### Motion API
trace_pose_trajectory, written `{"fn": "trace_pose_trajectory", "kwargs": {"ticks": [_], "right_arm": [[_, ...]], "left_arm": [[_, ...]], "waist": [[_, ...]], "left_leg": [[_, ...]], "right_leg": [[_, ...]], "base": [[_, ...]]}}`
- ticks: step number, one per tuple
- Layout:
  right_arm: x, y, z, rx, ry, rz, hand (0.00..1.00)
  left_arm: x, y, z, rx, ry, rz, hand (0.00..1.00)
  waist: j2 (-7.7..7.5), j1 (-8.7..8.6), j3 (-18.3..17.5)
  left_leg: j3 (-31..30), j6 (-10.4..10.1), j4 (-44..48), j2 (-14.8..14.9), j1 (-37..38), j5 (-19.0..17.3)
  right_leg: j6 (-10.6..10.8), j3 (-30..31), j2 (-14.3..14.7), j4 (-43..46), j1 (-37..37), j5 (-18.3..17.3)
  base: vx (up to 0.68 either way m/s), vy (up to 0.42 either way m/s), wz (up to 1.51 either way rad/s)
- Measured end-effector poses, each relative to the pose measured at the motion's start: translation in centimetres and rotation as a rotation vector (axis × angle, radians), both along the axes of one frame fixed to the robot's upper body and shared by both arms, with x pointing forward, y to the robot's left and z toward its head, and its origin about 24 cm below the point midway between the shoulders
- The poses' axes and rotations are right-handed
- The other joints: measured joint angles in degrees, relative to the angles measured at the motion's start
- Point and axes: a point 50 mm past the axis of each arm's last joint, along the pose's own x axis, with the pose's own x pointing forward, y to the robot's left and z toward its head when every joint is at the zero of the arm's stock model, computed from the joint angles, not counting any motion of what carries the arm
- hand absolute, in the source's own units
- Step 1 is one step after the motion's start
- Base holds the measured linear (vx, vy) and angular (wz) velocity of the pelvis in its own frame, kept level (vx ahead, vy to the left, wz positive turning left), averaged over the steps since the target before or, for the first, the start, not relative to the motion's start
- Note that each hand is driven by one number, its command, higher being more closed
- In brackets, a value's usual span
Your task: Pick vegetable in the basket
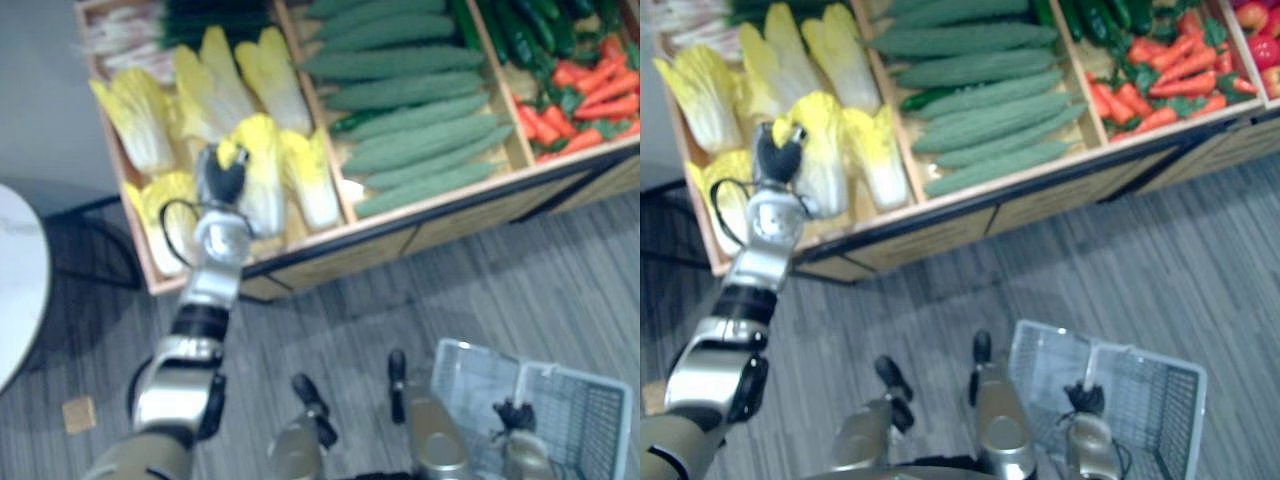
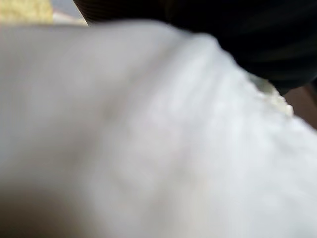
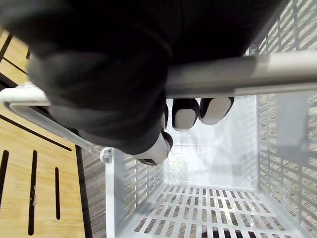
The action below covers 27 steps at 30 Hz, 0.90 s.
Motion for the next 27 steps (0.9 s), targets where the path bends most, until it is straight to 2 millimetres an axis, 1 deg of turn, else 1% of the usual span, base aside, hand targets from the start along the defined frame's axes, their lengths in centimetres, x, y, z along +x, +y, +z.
{"fn": "trace_pose_trajectory", "kwargs": {"ticks": [1,2,3,4,5,6,7,8,9,10,11,12,13,14,15,16,17,18,19,20,21,22,23,24,25,26,27], "right_arm": [[-0.1,-0.1,0.0,-0.002,0.004,0.001,1.00],[-0.4,-0.3,-0.1,-0.007,0.018,0.002,1.00],[-0.4,-0.7,0.0,-0.020,0.025,0.020,1.00],[-0.4,-0.8,0.1,-0.026,0.029,0.032,1.00],[-0.3,-1.2,0.2,-0.042,0.035,0.058,1.00],[-0.4,-1.5,0.3,-0.049,0.039,0.062,1.00],[-0.6,-1.6,0.3,-0.051,0.042,0.063,1.00],[-1.0,-1.6,0.2,-0.064,0.056,0.080,1.00],[-1.5,-1.1,0.0,-0.057,0.062,0.085,1.00],[-1.9,-0.9,-0.1,-0.052,0.065,0.082,1.00],[-2.4,-0.5,-0.2,-0.044,0.062,0.076,1.00],[-2.5,-0.3,-0.1,-0.041,0.056,0.072,1.00],[-2.4,-0.1,0.0,-0.040,0.041,0.070,1.00],[-2.2,0.0,0.2,-0.040,0.028,0.069,1.00],[-1.9,0.2,0.4,-0.042,0.015,0.065,1.00],[-1.6,0.2,0.7,-0.046,0.006,0.063,1.00],[-1.2,0.1,0.9,-0.054,0.000,0.065,1.00],[-0.4,0.1,1.2,-0.081,-0.002,0.088,1.00],[0.1,0.3,1.4,-0.090,-0.008,0.105,1.00],[1.4,0.8,1.9,-0.100,-0.039,0.138,1.00],[2.3,1.4,2.5,-0.111,-0.073,0.175,1.00],[2.8,1.8,2.8,-0.119,-0.088,0.202,1.00],[4.3,2.8,3.6,-0.125,-0.134,0.251,1.00],[5.8,3.6,4.5,-0.126,-0.185,0.285,1.00],[6.3,3.9,4.9,-0.127,-0.207,0.299,1.00],[7.3,4.8,5.6,-0.118,-0.247,0.328,1.00],[7.5,5.2,5.8,-0.114,-0.256,0.341,1.00]], "left_arm": [[-0.6,0.0,-0.2,0.007,-0.014,0.001,1.00],[-2.0,-0.2,-1.0,0.023,-0.032,0.002,1.00],[-3.5,-0.1,-1.7,0.026,-0.055,0.025,1.00],[-4.3,0.0,-2.0,0.024,-0.067,0.041,1.00],[-5.5,0.0,-2.6,0.033,-0.084,0.069,1.00],[-6.3,-0.4,-2.9,0.057,-0.102,0.091,1.00],[-6.6,-0.7,-2.8,0.072,-0.115,0.096,1.00],[-6.9,-1.4,-2.3,0.117,-0.148,0.107,1.00],[-7.2,-2.1,-1.9,0.161,-0.180,0.114,1.00],[-7.3,-2.5,-1.7,0.178,-0.194,0.111,1.00],[-7.4,-3.5,-1.4,0.198,-0.217,0.083,1.00],[-7.5,-4.1,-1.4,0.202,-0.224,0.057,1.00],[-7.6,-5.1,-1.4,0.206,-0.234,0.015,1.00],[-7.6,-6.0,-1.7,0.204,-0.228,-0.031,1.00],[-7.8,-7.5,-2.4,0.207,-0.210,-0.108,1.00],[-8.0,-9.3,-3.2,0.189,-0.179,-0.217,1.00],[-8.3,-10.2,-3.8,0.172,-0.155,-0.268,1.00],[-8.9,-11.9,-5.3,0.145,-0.098,-0.368,1.00],[-9.1,-12.4,-6.0,0.121,-0.063,-0.414,1.00],[-9.4,-12.9,-7.2,0.066,-0.001,-0.470,1.00],[-9.6,-12.8,-8.7,0.008,0.083,-0.497,1.00],[-9.8,-12.7,-9.4,-0.024,0.123,-0.508,1.00],[-10.2,-12.4,-10.7,-0.090,0.188,-0.514,1.00],[-10.5,-12.8,-12.0,-0.163,0.259,-0.546,1.00],[-10.6,-13.1,-12.2,-0.189,0.274,-0.561,1.00],[-10.7,-13.5,-12.6,-0.232,0.294,-0.583,1.00],[-10.7,-13.7,-13.0,-0.245,0.313,-0.591,1.00]], "waist": [[0.04,0.39,-0.33],[0.07,1.41,-1.39],[0.68,2.49,-2.59],[1.10,2.77,-3.41],[2.38,3.68,-5.22],[3.52,3.73,-7.03],[3.85,3.65,-7.75],[3.19,3.74,-8.61],[2.53,3.51,-9.21],[2.18,3.45,-9.68],[1.56,3.44,-10.47],[1.27,3.24,-10.89],[0.75,2.66,-11.29],[0.44,2.14,-11.41],[0.10,2.02,-11.68],[-0.11,1.70,-11.71],[0.03,1.06,-11.69],[0.38,0.95,-11.84],[0.76,1.16,-11.95],[0.49,2.03,-11.87],[-1.10,2.38,-12.24],[-1.88,2.58,-12.66],[-1.28,3.21,-12.92],[0.30,3.77,-13.82],[0.53,3.87,-14.01],[0.67,4.28,-13.96],[0.98,4.20,-14.12]], "left_leg": [[-1.29,0.01,1.36,0.06,0.00,-0.57],[-5.05,-0.19,4.22,0.19,-0.08,-2.08],[-11.04,-0.60,7.34,0.33,-0.17,-4.66],[-14.15,-0.88,8.53,0.35,-0.28,-6.23],[-19.72,-1.89,9.75,0.33,-0.07,-8.77],[-22.13,-2.68,10.04,0.35,0.44,-11.01],[-21.99,-2.70,9.86,0.30,0.82,-11.96],[-20.98,-2.60,9.05,-0.46,1.86,-12.05],[-20.52,-2.36,8.04,-1.16,3.26,-11.98],[-20.12,-2.24,7.42,-1.45,3.90,-11.90],[-19.51,-1.93,6.30,-2.04,4.96,-11.68],[-19.12,-1.83,5.96,-2.34,5.33,-11.61],[-18.13,-1.77,6.11,-2.80,5.85,-11.59],[-17.31,-1.63,6.26,-3.12,6.25,-11.68],[-15.65,-1.28,6.81,-3.24,6.74,-11.91],[-13.69,-1.19,7.08,-3.06,6.84,-11.97],[-12.80,-1.13,7.19,-3.14,6.81,-11.97],[-9.79,-0.97,7.17,-2.27,7.24,-11.91],[-7.74,-0.74,7.02,-1.45,7.70,-11.90],[-3.07,-0.23,6.59,-0.28,9.14,-12.52],[1.37,-0.51,7.19,-0.67,10.93,-13.33],[3.38,-0.95,8.07,-0.89,11.59,-14.09],[7.70,-1.66,10.18,0.15,12.69,-15.38],[11.67,-1.57,10.00,1.25,13.49,-15.28],[12.75,-1.58,9.93,1.51,13.87,-15.28],[14.12,-1.62,10.30,2.06,14.79,-15.29],[14.83,-2.17,10.74,2.61,15.23,-14.98]], "right_leg": [[0.00,0.53,-0.01,-0.01,0.38,0.00],[0.00,2.28,0.10,0.01,0.71,0.02],[0.19,4.21,0.60,-0.16,1.24,0.15],[0.24,5.30,1.05,-0.24,1.24,0.16],[0.65,7.17,1.92,-0.62,1.22,0.43],[1.02,8.45,2.52,-0.94,1.22,0.63],[1.34,8.75,2.59,-0.98,1.24,0.83],[2.21,10.13,2.17,-1.15,1.49,1.42],[2.67,10.48,1.57,-1.89,2.58,1.73],[2.82,10.80,1.34,-2.00,2.87,1.83],[3.02,11.78,1.00,-1.98,3.21,1.93],[3.17,12.24,0.84,-1.94,3.19,2.03],[3.64,13.19,0.59,-1.72,3.06,2.38],[3.80,13.89,0.44,-1.57,2.95,2.50],[3.63,13.50,-0.05,-1.30,2.15,2.65],[-1.21,9.72,-1.22,-1.24,1.12,1.63],[-5.83,4.91,-2.50,-1.09,0.96,1.12],[-12.22,-4.49,-4.92,-1.29,1.21,-0.59],[-13.02,-7.97,-5.58,-0.99,1.25,-1.57],[-11.18,-13.62,-8.18,4.66,-1.07,-2.62],[-11.72,-20.47,-11.52,10.35,-1.94,-3.22],[-12.32,-23.92,-12.62,10.70,-1.47,-3.14],[-11.66,-26.39,-12.31,10.17,-1.46,-2.02],[-11.47,-32.52,-12.34,9.12,-0.67,-2.61],[-9.94,-34.45,-12.55,9.19,-0.62,-2.35],[-7.03,-33.14,-11.24,8.68,-1.31,-1.27],[-7.03,-31.55,-9.91,8.11,-1.66,-1.24]], "base": [[0.04,-0.030,-0.36],[0.03,-0.034,-0.66],[0.02,-0.024,-0.80],[0.02,0.010,-0.94],[0.01,0.103,-0.89],[0.01,0.136,-0.76],[-0.01,0.174,-0.54],[-0.03,0.132,-0.30],[-0.03,0.097,-0.25],[-0.03,0.093,-0.20],[-0.01,0.069,-0.22],[-0.01,0.106,-0.32],[0.01,0.086,-0.33],[0.01,0.097,-0.48],[0.00,0.064,-0.55],[-0.03,0.063,-0.51],[-0.02,0.108,-0.71],[0.00,0.123,-0.81],[0.01,0.071,-1.42],[0.02,0.005,-1.68],[0.03,-0.009,-1.75],[0.08,0.021,-1.90],[0.13,-0.015,-2.05],[0.14,-0.037,-2.05],[0.15,-0.111,-1.88],[0.11,-0.119,-1.31],[0.15,-0.189,-1.47]]}}
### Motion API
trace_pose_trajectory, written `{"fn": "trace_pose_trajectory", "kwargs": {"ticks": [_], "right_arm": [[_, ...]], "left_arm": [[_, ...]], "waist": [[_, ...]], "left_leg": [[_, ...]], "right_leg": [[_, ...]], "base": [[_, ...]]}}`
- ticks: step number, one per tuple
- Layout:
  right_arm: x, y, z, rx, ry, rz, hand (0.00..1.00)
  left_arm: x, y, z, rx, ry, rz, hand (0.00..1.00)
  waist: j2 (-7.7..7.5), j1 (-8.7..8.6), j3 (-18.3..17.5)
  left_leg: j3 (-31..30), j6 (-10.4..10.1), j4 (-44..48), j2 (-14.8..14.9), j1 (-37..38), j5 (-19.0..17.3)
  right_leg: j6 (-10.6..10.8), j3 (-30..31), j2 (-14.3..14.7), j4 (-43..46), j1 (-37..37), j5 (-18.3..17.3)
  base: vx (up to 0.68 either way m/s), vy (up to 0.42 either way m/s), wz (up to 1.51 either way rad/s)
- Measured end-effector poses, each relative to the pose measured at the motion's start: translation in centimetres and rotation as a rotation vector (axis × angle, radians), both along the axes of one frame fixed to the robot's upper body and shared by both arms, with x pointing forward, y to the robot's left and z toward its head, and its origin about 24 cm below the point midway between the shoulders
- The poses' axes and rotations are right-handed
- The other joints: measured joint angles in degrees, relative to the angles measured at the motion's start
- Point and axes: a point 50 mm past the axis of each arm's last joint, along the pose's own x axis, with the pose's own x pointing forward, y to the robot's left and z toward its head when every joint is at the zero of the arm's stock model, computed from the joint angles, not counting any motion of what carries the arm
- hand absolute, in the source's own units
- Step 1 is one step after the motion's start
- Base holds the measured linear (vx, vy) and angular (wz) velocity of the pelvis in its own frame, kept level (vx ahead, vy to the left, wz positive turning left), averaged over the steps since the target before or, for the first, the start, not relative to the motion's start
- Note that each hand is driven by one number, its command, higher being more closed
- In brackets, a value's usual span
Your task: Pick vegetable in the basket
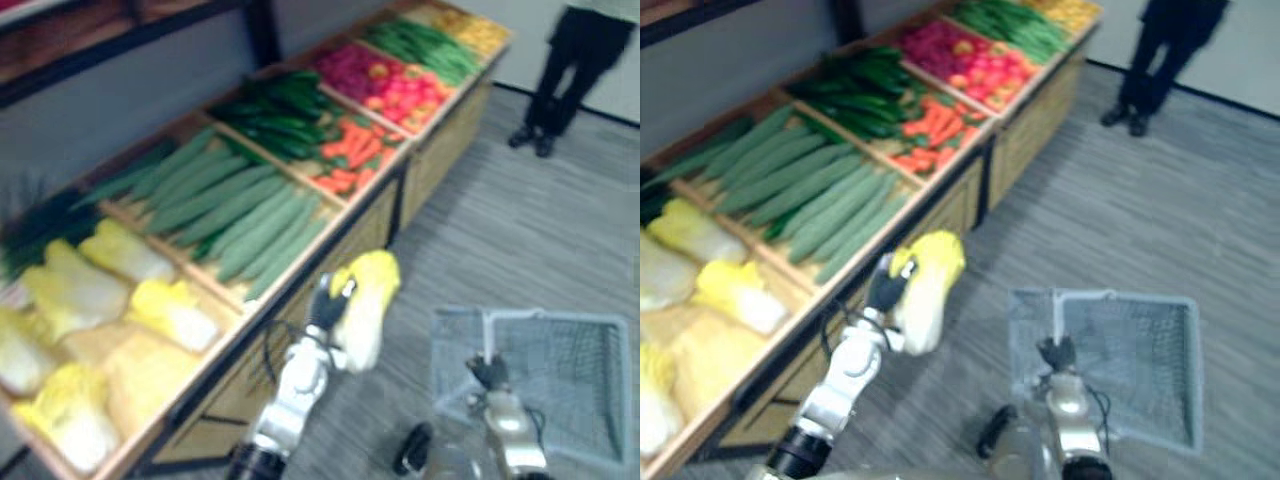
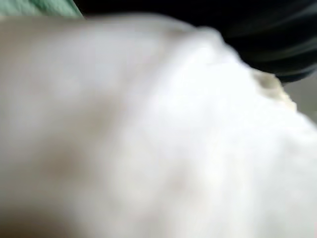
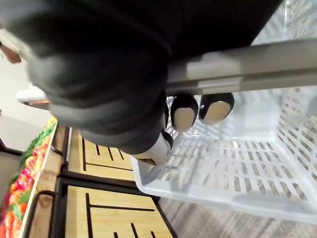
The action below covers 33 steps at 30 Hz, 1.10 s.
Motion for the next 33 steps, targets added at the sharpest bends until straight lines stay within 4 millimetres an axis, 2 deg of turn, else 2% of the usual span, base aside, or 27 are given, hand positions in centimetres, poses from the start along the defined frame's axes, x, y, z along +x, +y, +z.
{"fn": "trace_pose_trajectory", "kwargs": {"ticks": [2,3,4,5,6,7,8,9,11,13,15,16,17,18,19,21,22,23,24,25,26,27,28,29,31,32,33], "right_arm": [[0.2,1.0,0.1,0.006,-0.006,0.039,1.00],[0.3,1.6,0.1,0.006,-0.006,0.068,1.00],[0.3,2.1,0.1,0.006,-0.002,0.088,1.00],[0.3,2.8,0.0,0.011,0.001,0.115,1.00],[0.3,3.1,0.1,0.005,-0.002,0.136,1.00],[0.3,3.4,0.2,0.005,-0.007,0.145,1.00],[0.3,3.9,0.2,0.006,-0.008,0.169,1.00],[0.2,4.6,0.1,0.009,-0.001,0.198,1.00],[0.2,5.5,0.2,0.013,-0.004,0.232,1.00],[0.6,6.9,0.7,0.036,-0.032,0.269,1.00],[1.1,8.0,1.4,0.046,-0.062,0.300,1.00],[1.5,8.5,1.8,0.055,-0.079,0.309,1.00],[1.7,8.8,1.9,0.061,-0.087,0.314,1.00],[1.8,9.5,2.3,0.078,-0.104,0.327,1.00],[1.8,9.8,2.5,0.088,-0.110,0.333,1.00],[1.6,11.0,2.9,0.126,-0.124,0.376,1.00],[1.5,11.2,2.8,0.140,-0.121,0.379,1.00],[1.1,11.3,2.6,0.174,-0.110,0.381,1.00],[0.7,11.2,2.3,0.215,-0.094,0.371,1.00],[0.5,11.3,2.1,0.238,-0.085,0.369,1.00],[-0.1,11.6,2.0,0.297,-0.072,0.370,1.00],[-0.7,12.0,1.7,0.346,-0.050,0.378,1.00],[-0.9,12.1,1.5,0.372,-0.041,0.383,1.00],[-1.1,12.2,1.5,0.412,-0.034,0.396,1.00],[-1.2,12.1,1.7,0.469,-0.038,0.410,1.00],[-1.3,12.2,1.9,0.502,-0.043,0.425,1.00],[-1.4,12.4,1.9,0.528,-0.043,0.445,1.00]], "left_arm": [[-0.4,-0.5,-1.4,-0.021,0.071,-0.015,1.00],[-0.8,-0.7,-2.2,-0.025,0.107,-0.018,1.00],[-1.0,-0.7,-2.8,-0.021,0.136,-0.016,1.00],[-1.4,-0.8,-3.7,-0.031,0.177,-0.020,1.00],[-1.9,-1.0,-4.3,-0.053,0.213,-0.015,1.00],[-2.2,-1.1,-4.6,-0.059,0.227,-0.013,1.00],[-2.8,-1.2,-5.1,-0.069,0.249,-0.006,1.00],[-3.2,-1.2,-5.4,-0.074,0.266,0.000,1.00],[-3.6,-1.2,-5.7,-0.080,0.279,0.008,1.00],[-3.8,-1.4,-5.7,-0.105,0.286,0.010,1.00],[-3.7,-1.6,-5.4,-0.115,0.270,0.007,1.00],[-3.6,-1.7,-5.4,-0.114,0.270,0.001,1.00],[-3.7,-1.8,-5.4,-0.112,0.274,-0.004,0.00],[-3.7,-1.9,-5.5,-0.109,0.278,-0.006,0.00],[-3.8,-1.9,-5.7,-0.105,0.282,-0.007,0.00],[-4.1,-1.9,-6.6,-0.079,0.317,0.003,0.00],[-4.2,-1.9,-6.9,-0.071,0.329,0.004,0.00],[-4.3,-2.0,-7.4,-0.051,0.350,0.002,0.00],[-4.3,-2.1,-8.1,-0.027,0.374,-0.005,0.00],[-4.3,-2.1,-8.4,-0.010,0.384,-0.013,0.00],[-4.4,-1.9,-8.7,0.044,0.384,-0.036,0.00],[-4.5,-1.3,-9.1,0.097,0.381,-0.044,0.00],[-4.5,-1.1,-9.2,0.126,0.379,-0.045,0.00],[-4.4,-0.8,-9.4,0.161,0.379,-0.042,0.00],[-4.0,-0.4,-9.8,0.207,0.382,-0.024,0.00],[-3.9,0.0,-10.1,0.239,0.389,-0.017,0.00],[-3.8,0.6,-10.6,0.276,0.407,-0.004,0.00]], "waist": [[0.46,-0.12,-0.30],[0.54,0.15,-0.32],[0.82,0.24,-0.35],[1.14,0.05,-0.28],[1.51,0.70,-0.15],[1.50,1.02,-0.10],[1.25,1.78,0.11],[1.29,2.70,0.22],[0.87,3.60,0.68],[1.22,4.45,1.22],[2.68,4.87,1.12],[3.62,5.21,1.15],[3.57,5.31,1.02],[2.42,5.76,1.01],[1.73,5.85,0.87],[-1.07,5.92,0.46],[-1.75,5.85,0.16],[-2.72,5.85,-0.10],[-3.01,5.62,0.04],[-3.15,5.56,0.11],[-4.04,4.86,0.46],[-4.89,4.26,0.31],[-5.18,4.19,0.29],[-5.22,4.13,0.27],[-4.78,3.49,0.49],[-4.81,3.09,0.47],[-4.97,2.79,0.37]], "left_leg": [[0.06,-0.12,5.85,3.33,0.43,0.38],[-0.48,0.80,13.34,6.56,-0.63,1.17],[-3.04,3.24,21.04,9.69,-2.60,3.14],[-9.30,7.42,31.74,13.05,-6.71,6.75],[-17.28,6.01,39.96,12.85,-11.24,4.74],[-21.46,4.48,42.47,11.29,-13.62,3.24],[-26.41,2.80,43.90,7.90,-16.75,0.64],[-28.32,2.48,42.54,5.07,-19.25,-1.41],[-28.88,2.74,37.54,2.06,-21.21,-2.61],[-29.09,2.66,24.13,-2.42,-22.85,-2.58],[-28.15,2.65,9.26,-4.43,-23.45,0.65],[-28.13,3.98,6.06,-4.43,-22.69,4.03],[-27.62,4.48,5.14,-4.67,-22.06,5.13],[-26.53,5.99,3.08,-5.67,-20.78,6.46],[-26.41,6.25,2.03,-6.43,-20.31,6.62],[-24.56,6.80,-2.21,-9.72,-16.97,6.93],[-24.14,7.02,-3.07,-10.63,-16.05,6.78],[-23.45,7.64,-4.80,-12.31,-13.77,6.79],[-23.24,8.13,-6.66,-13.47,-10.71,6.62],[-23.26,8.22,-7.37,-13.85,-9.30,6.68],[-23.51,8.81,-8.26,-14.33,-6.46,6.39],[-23.86,9.53,-8.63,-14.15,-4.33,5.86],[-23.99,9.53,-8.66,-13.89,-3.68,5.84],[-24.44,9.41,-8.66,-12.63,-2.97,5.77],[-25.21,8.79,-8.61,-10.25,-2.81,5.47],[-25.15,7.35,-8.54,-8.93,-2.52,4.84],[-25.00,5.29,-8.26,-7.89,-1.80,3.58]], "right_leg": [[0.39,4.09,4.24,-1.82,0.04,0.29],[0.17,7.12,7.18,-3.28,0.58,0.21],[-0.02,8.70,9.47,-5.22,1.93,0.32],[-0.48,10.79,12.39,-8.32,4.24,0.72],[-0.92,13.48,14.47,-10.53,6.27,1.05],[-1.29,14.44,14.92,-11.38,7.27,1.18],[-1.74,16.82,15.21,-12.43,9.16,1.18],[-1.77,19.07,15.22,-13.51,11.10,1.18],[-1.73,21.19,14.99,-14.62,13.07,1.16],[-1.48,23.15,14.25,-15.91,14.93,1.01],[-0.65,24.34,14.79,-16.44,15.22,0.51],[0.27,25.18,15.33,-16.11,15.40,-0.05],[0.64,25.59,15.23,-16.15,15.71,-0.20],[2.17,26.07,14.27,-15.80,15.75,-0.89],[2.92,26.18,13.61,-15.13,15.44,-1.55],[5.38,27.49,10.18,-8.46,13.58,-5.69],[6.06,27.74,9.16,-6.59,13.25,-6.96],[7.14,28.31,7.28,-1.48,12.20,-9.24],[7.70,28.57,5.70,6.70,10.17,-10.16],[7.73,28.57,4.88,11.18,9.03,-10.12],[9.29,28.43,3.06,20.35,6.62,-8.99],[8.56,27.80,1.73,26.67,4.84,-9.08],[7.24,27.23,1.09,28.34,3.98,-9.90],[5.46,25.66,0.45,29.00,2.12,-11.15],[5.07,23.71,0.36,25.25,-0.54,-11.58],[5.55,23.43,0.76,19.21,-1.70,-11.15],[6.31,24.79,1.90,10.34,-2.07,-8.97]], "base": [[0.16,-0.180,-1.29],[0.20,-0.194,-1.38],[0.25,-0.236,-1.48],[0.27,-0.190,-1.35],[0.22,-0.108,-1.18],[0.23,-0.016,-1.18],[0.24,0.030,-1.04],[0.24,0.044,-0.99],[0.19,0.060,-0.70],[0.22,0.122,-0.53],[0.23,0.180,-0.40],[0.23,0.177,-0.35],[0.27,0.176,-0.29],[0.23,0.128,-0.13],[0.28,0.156,-0.08],[0.31,0.158,-0.11],[0.38,0.159,-0.16],[0.34,0.129,-0.07],[0.40,0.153,-0.02],[0.33,0.095,0.14],[0.32,0.036,0.27],[0.32,0.003,0.27],[0.32,-0.052,0.22],[0.30,-0.099,0.18],[0.28,-0.148,0.16],[0.32,-0.293,-0.04],[0.27,-0.259,-0.13]]}}
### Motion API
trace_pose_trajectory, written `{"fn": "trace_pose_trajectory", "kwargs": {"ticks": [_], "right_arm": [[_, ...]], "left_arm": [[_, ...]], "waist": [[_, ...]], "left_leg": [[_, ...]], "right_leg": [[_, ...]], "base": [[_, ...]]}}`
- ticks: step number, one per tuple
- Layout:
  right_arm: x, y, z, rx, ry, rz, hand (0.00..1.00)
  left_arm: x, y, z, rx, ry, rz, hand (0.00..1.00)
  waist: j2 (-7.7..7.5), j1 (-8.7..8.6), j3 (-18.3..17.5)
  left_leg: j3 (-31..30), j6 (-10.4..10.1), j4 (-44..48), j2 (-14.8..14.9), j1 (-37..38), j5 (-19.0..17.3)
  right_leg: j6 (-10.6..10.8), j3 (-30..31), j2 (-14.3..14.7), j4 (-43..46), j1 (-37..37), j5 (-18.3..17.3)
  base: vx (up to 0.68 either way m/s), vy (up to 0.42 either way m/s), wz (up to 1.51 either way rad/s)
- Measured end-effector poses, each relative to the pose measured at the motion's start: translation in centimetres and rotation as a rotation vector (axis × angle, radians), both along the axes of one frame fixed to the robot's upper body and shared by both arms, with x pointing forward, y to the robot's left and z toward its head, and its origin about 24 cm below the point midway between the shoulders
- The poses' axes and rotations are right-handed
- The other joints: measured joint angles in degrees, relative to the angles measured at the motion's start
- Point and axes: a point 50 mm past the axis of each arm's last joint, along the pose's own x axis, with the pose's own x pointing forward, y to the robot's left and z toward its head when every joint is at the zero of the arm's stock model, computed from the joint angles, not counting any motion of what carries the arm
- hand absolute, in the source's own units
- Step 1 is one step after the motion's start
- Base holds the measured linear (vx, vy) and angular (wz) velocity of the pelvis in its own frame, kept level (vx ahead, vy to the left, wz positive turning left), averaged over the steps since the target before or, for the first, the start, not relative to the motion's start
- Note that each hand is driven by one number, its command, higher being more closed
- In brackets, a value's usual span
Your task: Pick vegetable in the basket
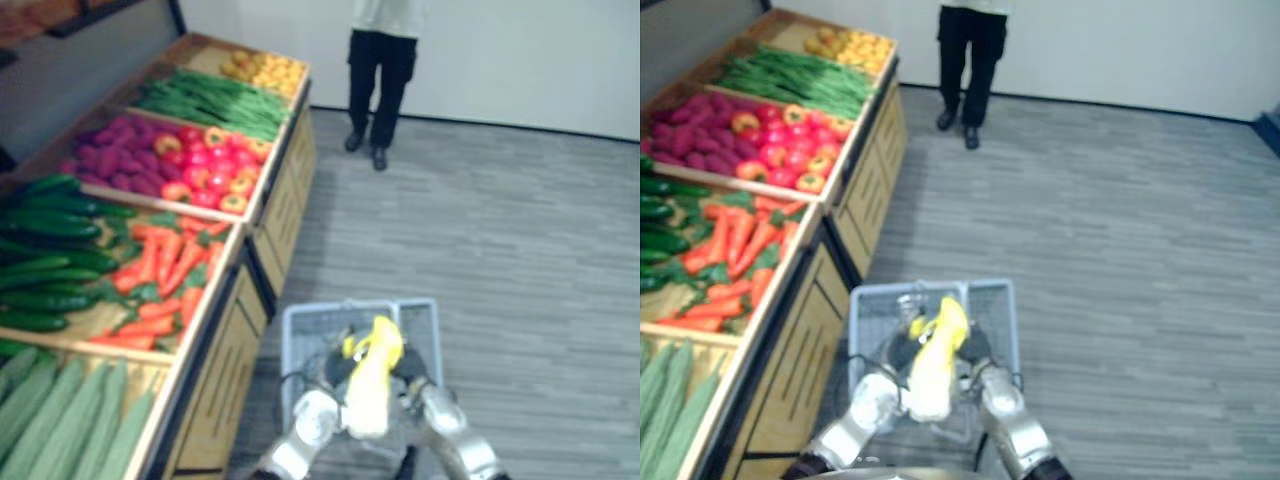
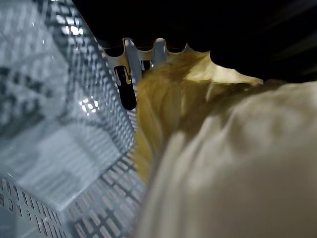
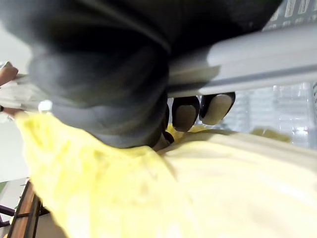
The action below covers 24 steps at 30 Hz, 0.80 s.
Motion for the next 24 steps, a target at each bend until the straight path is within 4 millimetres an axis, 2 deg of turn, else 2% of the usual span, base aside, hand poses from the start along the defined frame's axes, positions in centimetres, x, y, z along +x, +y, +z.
{"fn": "trace_pose_trajectory", "kwargs": {"ticks": [1,2,3,5,6,7,8,9,10,12,13,14,15,16,17,18,19,20,21,22,23,24], "right_arm": [[-0.2,0.1,0.0,0.014,0.002,0.010,1.00],[-0.5,0.1,0.0,0.030,-0.003,0.021,1.00],[-0.7,-0.4,-0.1,0.020,0.000,0.018,1.00],[-0.6,-0.8,0.0,0.022,-0.009,0.011,1.00],[-0.5,-1.1,0.0,0.022,-0.009,-0.002,1.00],[-0.5,-2.0,-0.2,0.016,-0.001,-0.042,1.00],[-0.5,-2.3,-0.4,0.010,0.005,-0.055,1.00],[-0.6,-2.9,-1.0,-0.003,0.030,-0.075,1.00],[-0.8,-3.1,-1.5,-0.013,0.052,-0.077,1.00],[-1.0,-3.5,-1.9,-0.026,0.070,-0.102,1.00],[-0.9,-3.9,-1.9,-0.033,0.069,-0.120,1.00],[-0.8,-5.1,-2.1,-0.056,0.075,-0.167,1.00],[-0.6,-6.6,-2.1,-0.072,0.077,-0.232,1.00],[-0.5,-7.4,-2.1,-0.077,0.079,-0.270,1.00],[-0.5,-9.0,-2.2,-0.098,0.085,-0.339,1.00],[-0.5,-10.4,-2.3,-0.115,0.094,-0.403,1.00],[-0.5,-11.0,-2.2,-0.119,0.091,-0.431,1.00],[-0.3,-12.7,-1.9,-0.152,0.080,-0.480,1.00],[-0.1,-13.9,-2.0,-0.190,0.090,-0.522,1.00],[-0.1,-14.5,-2.2,-0.211,0.098,-0.542,1.00],[-0.5,-15.5,-2.6,-0.249,0.125,-0.579,1.00],[-0.9,-16.4,-3.1,-0.283,0.158,-0.614,1.00]], "left_arm": [[0.0,0.3,-0.2,0.024,0.006,0.001,0.00],[0.1,0.8,-0.5,0.069,0.009,-0.009,0.00],[0.1,0.4,-0.7,0.076,0.025,-0.012,0.00],[0.8,0.4,-0.4,0.090,0.002,-0.010,0.00],[1.3,0.6,-0.2,0.101,-0.007,-0.004,0.00],[1.6,1.0,-0.1,0.102,-0.015,0.019,0.00],[1.7,1.1,0.0,0.100,-0.019,0.029,0.00],[1.6,1.5,-0.1,0.102,-0.021,0.051,0.00],[1.0,1.2,-0.2,0.085,-0.017,0.047,0.00],[0.0,1.0,-0.5,0.052,-0.003,0.071,0.00],[-0.2,1.1,-0.5,0.042,0.001,0.085,0.00],[-0.3,1.6,-0.4,0.031,-0.004,0.117,0.00],[0.0,2.3,0.0,0.024,-0.022,0.155,0.00],[0.1,2.7,0.3,0.020,-0.034,0.179,0.00],[0.1,3.5,0.8,0.010,-0.062,0.225,0.00],[0.2,3.9,1.2,0.007,-0.082,0.241,0.00],[0.3,4.2,1.5,0.011,-0.093,0.246,0.00],[0.5,4.4,1.8,0.012,-0.109,0.249,0.00],[0.3,4.7,1.9,0.017,-0.108,0.250,0.00],[0.1,4.8,1.8,0.017,-0.101,0.247,0.00],[-0.3,5.0,1.6,0.021,-0.084,0.236,0.00],[-1.1,5.1,1.6,0.014,-0.075,0.235,0.00]], "waist": [[-0.75,-0.03,-0.40],[-1.19,-0.48,-0.08],[1.79,-0.90,-0.21],[3.30,-1.64,0.18],[3.31,-2.30,0.15],[3.20,-3.03,0.08],[3.02,-2.90,0.12],[2.75,-2.85,0.22],[3.22,-2.75,0.46],[4.28,-1.87,1.18],[4.21,-1.32,1.44],[4.42,-0.67,1.51],[4.57,0.27,1.55],[4.72,0.35,1.46],[5.91,0.51,0.88],[6.05,0.38,0.30],[5.88,0.43,0.06],[5.71,0.33,-0.08],[5.68,0.37,-0.06],[5.53,0.47,-0.06],[4.90,0.75,-0.11],[4.96,0.98,-0.30]], "left_leg": [[0.10,-0.93,0.38,0.11,0.15,-0.58],[-0.16,-3.53,1.32,0.33,0.65,-2.30],[-0.04,-4.77,2.33,3.90,0.36,-3.03],[-0.04,-5.77,2.67,6.20,0.47,-3.16],[-0.22,-6.45,2.67,6.84,0.59,-2.59],[-0.50,-6.84,3.64,7.76,0.66,-2.57],[-0.88,-6.87,5.15,8.09,0.29,-2.64],[-3.01,-6.64,12.48,9.48,-2.50,-2.72],[-5.30,-5.21,23.18,11.81,-7.34,-1.96],[-6.61,-2.48,35.08,14.63,-11.72,0.38],[-6.51,-2.70,37.54,14.65,-13.16,-0.16],[-5.67,-2.55,39.80,13.47,-16.30,-1.81],[-2.47,-2.01,38.20,11.60,-19.02,-2.87],[-0.02,-1.67,35.42,10.59,-19.88,-2.51],[7.08,-0.52,28.49,9.21,-20.99,0.14],[13.64,0.98,24.69,8.68,-19.66,-0.37],[15.85,1.37,22.50,7.51,-19.28,-0.25],[20.99,6.11,21.10,6.67,-19.35,-0.29],[24.14,8.13,20.57,6.20,-19.24,-1.29],[24.21,8.98,19.66,5.51,-18.66,-1.85],[23.04,9.38,16.45,2.76,-16.27,-2.18],[20.88,9.32,12.46,0.19,-13.49,-2.21]], "right_leg": [[-0.34,1.65,0.71,-5.79,0.25,3.06],[1.16,5.03,2.01,-12.32,1.40,11.40],[0.90,5.13,5.38,-13.42,2.57,12.17],[1.03,6.86,7.92,-11.45,1.82,11.32],[0.74,7.01,8.28,-9.97,1.52,9.78],[0.40,6.61,8.81,-8.74,2.09,6.22],[0.58,6.53,8.91,-8.54,2.25,4.70],[-0.38,5.61,8.94,-9.57,4.06,3.77],[-0.42,4.11,9.50,-12.20,7.35,3.77],[-1.12,2.69,10.41,-15.99,12.83,3.52],[-1.30,2.28,10.26,-16.91,14.13,3.46],[-1.70,0.90,9.45,-18.68,16.19,3.53],[-1.68,-1.20,8.29,-20.53,17.77,3.55],[-1.60,-2.66,7.82,-21.49,18.47,3.60],[-0.95,-5.99,7.35,-22.78,20.12,4.26],[0.61,-9.13,6.19,-22.95,21.23,4.02],[1.08,-10.86,5.41,-22.91,21.58,3.80],[1.68,-14.56,4.45,-23.05,21.99,3.65],[2.07,-16.99,4.24,-23.12,23.25,3.41],[2.50,-18.43,3.98,-23.05,24.37,3.14],[3.85,-20.02,2.45,-20.95,26.25,2.24],[4.73,-20.90,0.56,-14.23,26.42,1.58]], "base": [[0.29,-0.310,-0.11],[0.31,-0.324,-0.11],[0.37,-0.369,-0.13],[0.21,-0.212,-0.12],[0.20,-0.237,0.23],[0.16,-0.202,0.32],[0.12,-0.211,0.40],[0.11,-0.228,0.40],[0.11,-0.228,0.46],[0.15,-0.160,0.42],[0.21,-0.090,0.50],[0.19,0.011,0.60],[0.19,0.031,0.69],[0.20,0.066,0.86],[0.25,0.097,1.17],[0.29,0.105,1.33],[0.32,0.110,1.57],[0.32,0.112,1.54],[0.30,0.117,1.51],[0.30,0.127,1.38],[0.37,0.161,1.33],[0.38,0.166,1.32]]}}
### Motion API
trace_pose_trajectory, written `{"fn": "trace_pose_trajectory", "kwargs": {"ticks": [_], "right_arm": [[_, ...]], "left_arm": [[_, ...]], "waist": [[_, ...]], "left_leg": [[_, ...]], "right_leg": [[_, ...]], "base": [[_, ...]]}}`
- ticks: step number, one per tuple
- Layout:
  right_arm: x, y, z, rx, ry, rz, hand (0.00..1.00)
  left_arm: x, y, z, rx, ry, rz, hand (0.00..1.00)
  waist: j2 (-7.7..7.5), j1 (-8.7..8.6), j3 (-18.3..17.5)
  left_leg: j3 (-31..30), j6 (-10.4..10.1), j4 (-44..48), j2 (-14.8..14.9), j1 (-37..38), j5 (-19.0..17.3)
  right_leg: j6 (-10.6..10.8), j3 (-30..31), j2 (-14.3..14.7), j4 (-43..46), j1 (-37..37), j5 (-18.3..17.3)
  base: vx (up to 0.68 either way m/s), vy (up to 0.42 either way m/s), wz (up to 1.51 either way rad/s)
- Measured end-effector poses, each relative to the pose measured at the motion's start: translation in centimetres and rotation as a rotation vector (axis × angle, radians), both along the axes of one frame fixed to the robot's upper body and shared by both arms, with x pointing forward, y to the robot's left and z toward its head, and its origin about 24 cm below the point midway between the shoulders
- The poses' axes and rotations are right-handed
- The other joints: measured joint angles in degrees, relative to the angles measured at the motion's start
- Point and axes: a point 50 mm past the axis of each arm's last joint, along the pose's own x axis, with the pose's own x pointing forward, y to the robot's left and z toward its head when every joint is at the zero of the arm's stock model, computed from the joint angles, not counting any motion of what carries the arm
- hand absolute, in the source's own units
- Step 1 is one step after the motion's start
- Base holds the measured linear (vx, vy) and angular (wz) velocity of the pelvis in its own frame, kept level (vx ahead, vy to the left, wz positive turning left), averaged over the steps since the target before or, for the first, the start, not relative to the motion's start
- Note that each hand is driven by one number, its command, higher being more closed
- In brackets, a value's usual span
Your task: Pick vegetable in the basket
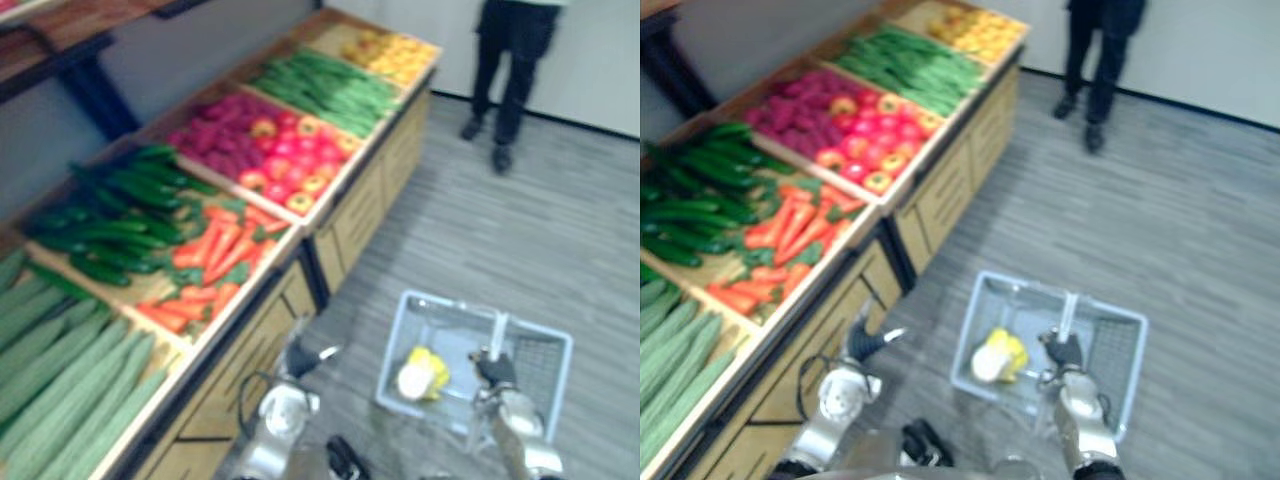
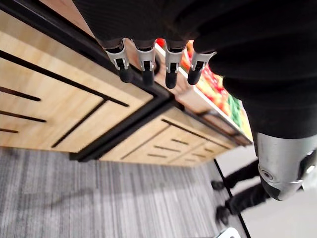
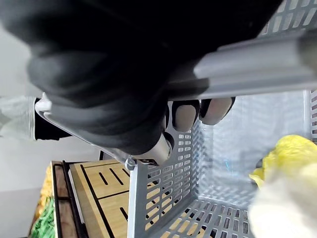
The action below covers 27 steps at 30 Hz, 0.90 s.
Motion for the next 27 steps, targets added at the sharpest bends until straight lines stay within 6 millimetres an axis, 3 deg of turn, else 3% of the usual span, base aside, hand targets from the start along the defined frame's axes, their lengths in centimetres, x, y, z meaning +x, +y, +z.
{"fn": "trace_pose_trajectory", "kwargs": {"ticks": [1,2,3,4,6,8,11,12,13,14,15,17,18,21,23,24,25,27], "right_arm": [[-0.2,-0.4,-0.3,-0.002,0.016,-0.022,1.00],[-0.7,-1.0,-0.8,-0.003,0.044,-0.064,1.00],[-1.1,-1.3,-1.4,-0.003,0.081,-0.099,1.00],[-1.4,-1.5,-1.8,-0.003,0.102,-0.115,1.00],[-2.4,-2.2,-2.6,0.001,0.151,-0.164,1.00],[-3.5,-4.3,-2.5,-0.006,0.150,-0.285,1.00],[-6.0,-5.4,-3.6,0.011,0.215,-0.397,1.00],[-7.4,-5.2,-4.4,0.018,0.264,-0.419,1.00],[-8.7,-5.0,-5.1,0.035,0.299,-0.448,1.00],[-9.2,-4.9,-5.3,0.045,0.310,-0.467,1.00],[-10.5,-4.9,-5.9,0.057,0.349,-0.493,1.00],[-11.0,-5.6,-5.7,0.047,0.351,-0.518,1.00],[-11.2,-5.7,-5.8,0.049,0.367,-0.513,1.00],[-11.3,-5.0,-6.3,0.076,0.391,-0.487,1.00],[-10.7,-4.8,-6.3,0.074,0.386,-0.451,1.00],[-10.6,-4.7,-6.2,0.070,0.386,-0.435,1.00],[-10.5,-4.7,-6.2,0.070,0.383,-0.433,1.00],[-10.2,-4.7,-6.1,0.072,0.373,-0.436,1.00]], "left_arm": [[-0.3,0.0,0.1,-0.004,0.000,-0.002,0.00],[-0.5,0.3,0.6,-0.006,-0.019,-0.008,0.00],[-0.5,0.9,1.3,0.001,-0.049,0.001,0.00],[-0.4,1.1,1.5,0.005,-0.059,0.005,0.00],[0.0,1.7,2.3,0.014,-0.095,0.018,0.00],[0.9,1.9,3.7,0.017,-0.167,0.027,0.00],[2.5,1.8,5.5,0.020,-0.264,0.023,0.00],[3.1,1.9,6.2,0.030,-0.302,0.018,0.00],[3.8,2.0,7.2,0.041,-0.348,0.016,0.00],[4.0,2.3,7.6,0.053,-0.368,0.016,0.00],[4.2,2.4,7.9,0.056,-0.380,0.019,0.00],[4.4,2.1,8.2,0.055,-0.400,0.004,0.00],[5.1,2.2,9.0,0.073,-0.438,-0.010,0.00],[6.8,2.2,11.2,0.134,-0.529,-0.034,0.00],[7.4,3.2,11.6,0.197,-0.538,-0.035,0.00],[8.0,3.5,11.7,0.251,-0.534,-0.043,0.00],[8.4,3.5,11.9,0.277,-0.538,-0.051,0.00],[10.6,2.8,12.8,0.382,-0.544,-0.098,0.00]], "waist": [[0.22,-0.15,-0.17],[-0.37,-0.27,-0.33],[-1.31,-0.24,-0.32],[-1.45,-0.29,-0.32],[-1.07,-1.02,-0.55],[-0.47,-1.36,-0.87],[-0.67,-2.59,-1.15],[-1.17,-2.88,-1.74],[-2.79,-2.89,-2.29],[-3.83,-2.81,-2.60],[-4.28,-2.77,-2.62],[-0.95,-2.75,-3.32],[-0.23,-2.82,-3.36],[0.58,-2.82,-3.79],[0.78,-3.01,-3.98],[0.08,-3.99,-4.10],[0.44,-4.41,-4.39],[-0.09,-5.19,-3.91]], "left_leg": [[-1.13,-0.02,-1.73,-0.86,1.38,0.01],[-3.28,-0.19,-4.57,-2.69,3.80,0.11],[-5.83,-0.39,-6.25,-4.01,5.84,0.22],[-7.24,-0.48,-6.88,-4.30,6.70,0.24],[-11.85,-1.15,-7.96,-3.94,8.40,0.63],[-17.23,-2.52,-8.85,-2.92,9.02,1.47],[-26.26,-5.74,-8.77,-0.59,8.20,2.07],[-29.63,-7.70,-8.81,-0.03,7.00,2.14],[-32.93,-10.02,-8.76,-0.08,6.10,1.39],[-33.95,-11.35,-8.80,-0.18,5.96,1.29],[-35.96,-14.05,-9.30,0.87,6.65,1.47],[-35.24,-15.07,-11.08,4.66,8.40,3.87],[-34.72,-15.66,-13.03,6.52,9.57,5.55],[-34.59,-16.72,-15.22,11.02,9.97,7.81],[-33.54,-16.61,-14.99,12.07,8.79,8.30],[-33.50,-16.67,-14.15,11.81,6.08,9.11],[-33.37,-16.54,-13.64,11.55,4.57,9.48],[-27.82,-16.63,-13.94,10.70,0.95,11.82]], "right_leg": [[-0.01,-0.17,-1.22,4.47,-0.52,0.01],[0.15,0.71,-4.76,15.91,-2.81,0.84],[-0.20,4.11,-8.13,27.99,-6.83,3.87],[-0.07,6.15,-8.92,33.03,-8.90,3.70],[-2.58,9.95,-9.14,41.48,-14.31,1.77],[-3.82,10.88,-8.29,39.27,-18.92,-0.74],[-3.07,20.12,-3.31,17.75,-21.27,-0.89],[-1.90,27.58,-1.70,7.78,-21.56,0.05],[-1.68,34.73,-1.67,0.26,-21.39,1.20],[-1.36,37.07,-2.06,-2.77,-21.10,2.43],[3.02,36.46,-0.94,-2.05,-19.79,6.34],[1.10,32.42,1.89,0.33,-18.57,4.84],[0.11,30.30,3.24,1.78,-17.92,3.27],[-1.79,26.87,7.28,1.24,-16.44,2.15],[-2.38,26.52,8.46,0.32,-16.68,2.36],[-2.55,25.53,8.20,-0.02,-17.86,2.48],[-2.55,24.90,7.81,0.00,-18.61,2.48],[-2.45,23.55,6.31,-0.02,-21.36,3.22]], "base": [[0.39,0.142,1.31],[0.35,0.026,1.27],[0.34,-0.030,1.18],[0.33,-0.113,1.14],[0.26,-0.132,1.15],[0.24,-0.177,1.37],[0.24,-0.382,1.50],[0.14,-0.438,1.44],[0.13,-0.470,1.40],[0.16,-0.522,1.27],[0.16,-0.419,0.87],[0.24,-0.420,0.77],[0.20,-0.353,0.65],[0.13,-0.303,0.43],[0.03,-0.155,0.10],[0.01,-0.102,0.29],[0.01,-0.063,0.56],[0.00,0.007,0.47]]}}
